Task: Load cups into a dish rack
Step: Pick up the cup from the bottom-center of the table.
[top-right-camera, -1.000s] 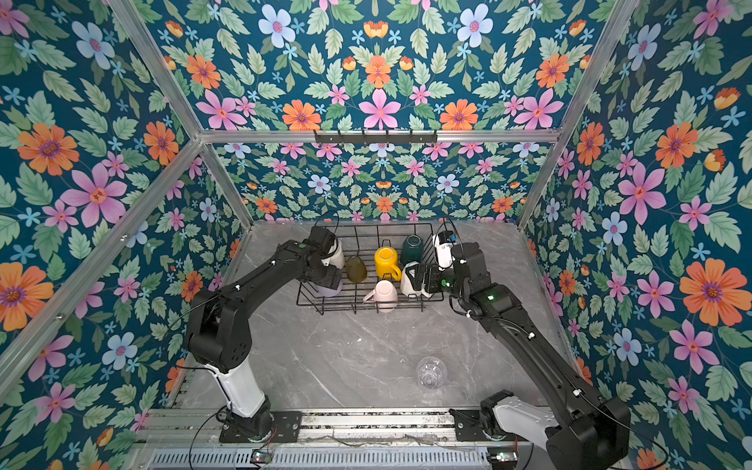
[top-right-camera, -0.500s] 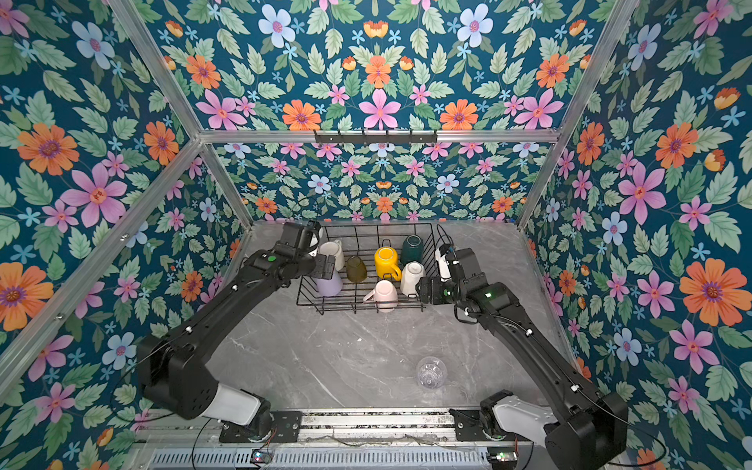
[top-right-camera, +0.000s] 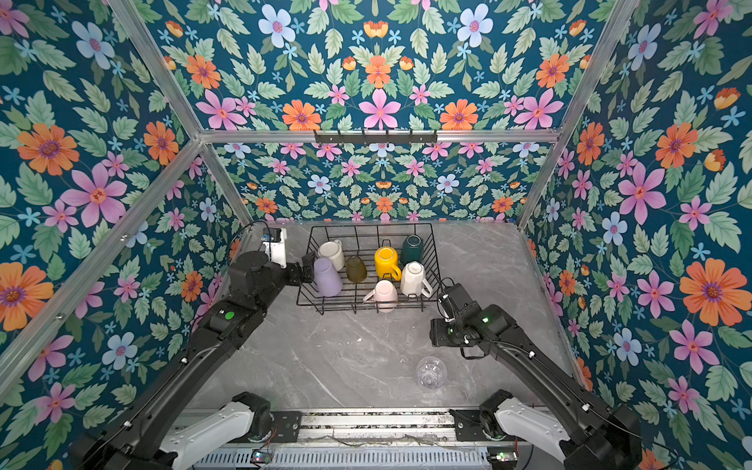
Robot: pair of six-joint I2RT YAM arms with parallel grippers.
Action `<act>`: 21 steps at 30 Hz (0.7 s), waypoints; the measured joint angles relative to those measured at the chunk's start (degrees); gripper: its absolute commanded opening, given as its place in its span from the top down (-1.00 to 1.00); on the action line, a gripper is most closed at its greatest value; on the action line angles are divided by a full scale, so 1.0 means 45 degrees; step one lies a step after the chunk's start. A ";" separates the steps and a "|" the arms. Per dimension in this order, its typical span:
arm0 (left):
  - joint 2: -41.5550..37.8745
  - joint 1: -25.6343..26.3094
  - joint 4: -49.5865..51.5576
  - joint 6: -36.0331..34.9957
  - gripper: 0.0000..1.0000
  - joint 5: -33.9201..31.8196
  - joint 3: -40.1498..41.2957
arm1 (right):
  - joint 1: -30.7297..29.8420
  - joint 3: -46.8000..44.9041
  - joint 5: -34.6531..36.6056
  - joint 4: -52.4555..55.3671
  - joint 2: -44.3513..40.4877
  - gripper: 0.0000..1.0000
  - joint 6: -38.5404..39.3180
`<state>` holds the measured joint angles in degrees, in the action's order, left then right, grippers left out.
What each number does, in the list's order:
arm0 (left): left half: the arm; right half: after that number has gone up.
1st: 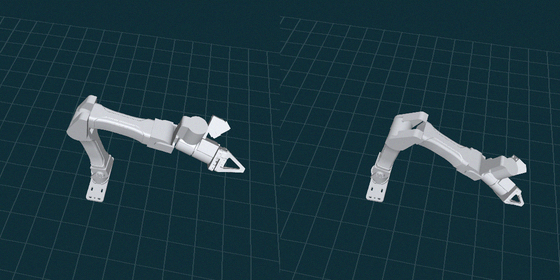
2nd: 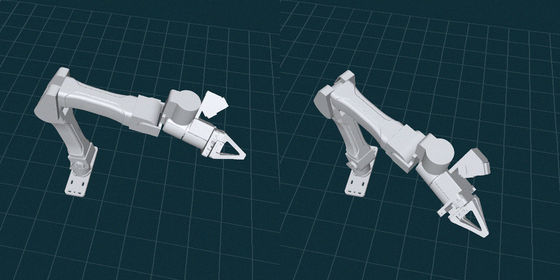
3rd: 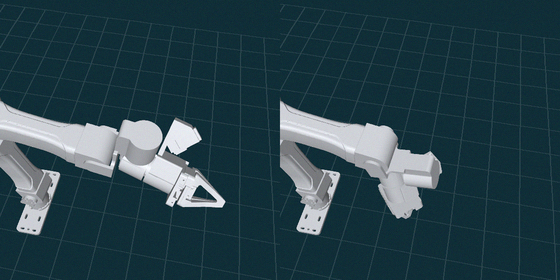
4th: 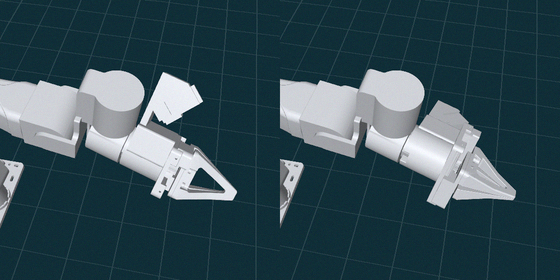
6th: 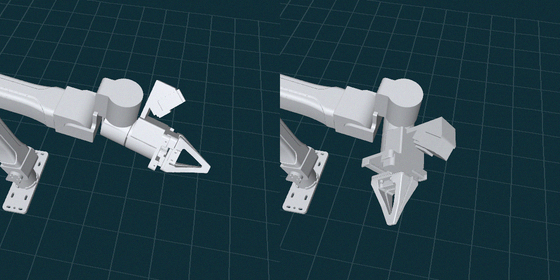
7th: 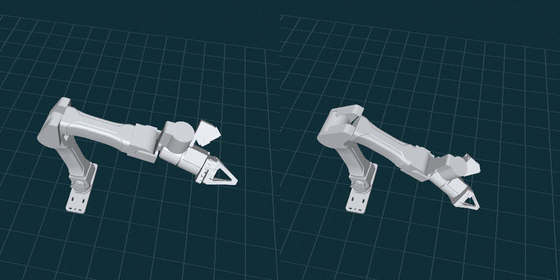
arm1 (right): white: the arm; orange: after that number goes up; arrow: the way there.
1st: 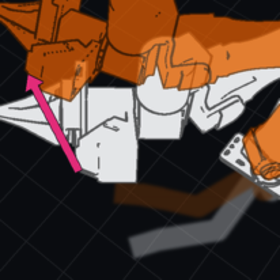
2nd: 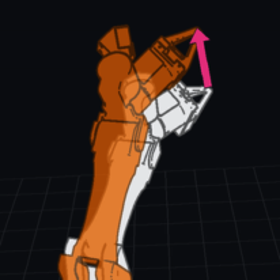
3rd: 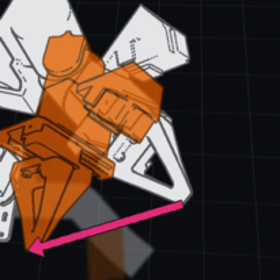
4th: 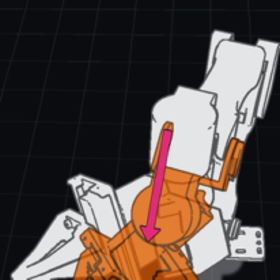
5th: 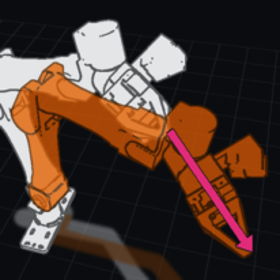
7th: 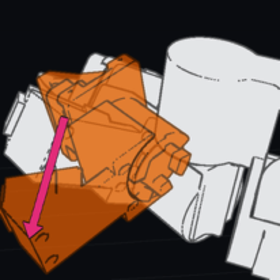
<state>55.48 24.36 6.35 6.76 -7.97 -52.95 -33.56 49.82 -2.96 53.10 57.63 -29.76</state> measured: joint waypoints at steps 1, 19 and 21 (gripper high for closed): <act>-0.0146 -0.0010 -0.0189 0.0000 -0.99 -0.0005 0.0097 | -0.0131 -0.0087 0.0005 0.0136 -0.0121 -0.17 -0.0131; -0.0894 -0.0034 -0.1015 0.0136 -0.99 -0.0053 0.0641 | -0.2069 -0.1365 0.0277 0.1069 0.0335 0.19 -0.2346; -0.0923 -0.0034 -0.1030 0.0141 -0.99 -0.0117 0.0656 | -0.2113 -0.1588 0.0311 0.0918 0.0350 0.25 -0.2390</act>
<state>51.33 24.21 1.72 7.40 -8.49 -50.00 -43.07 42.68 -1.56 57.23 59.20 -40.51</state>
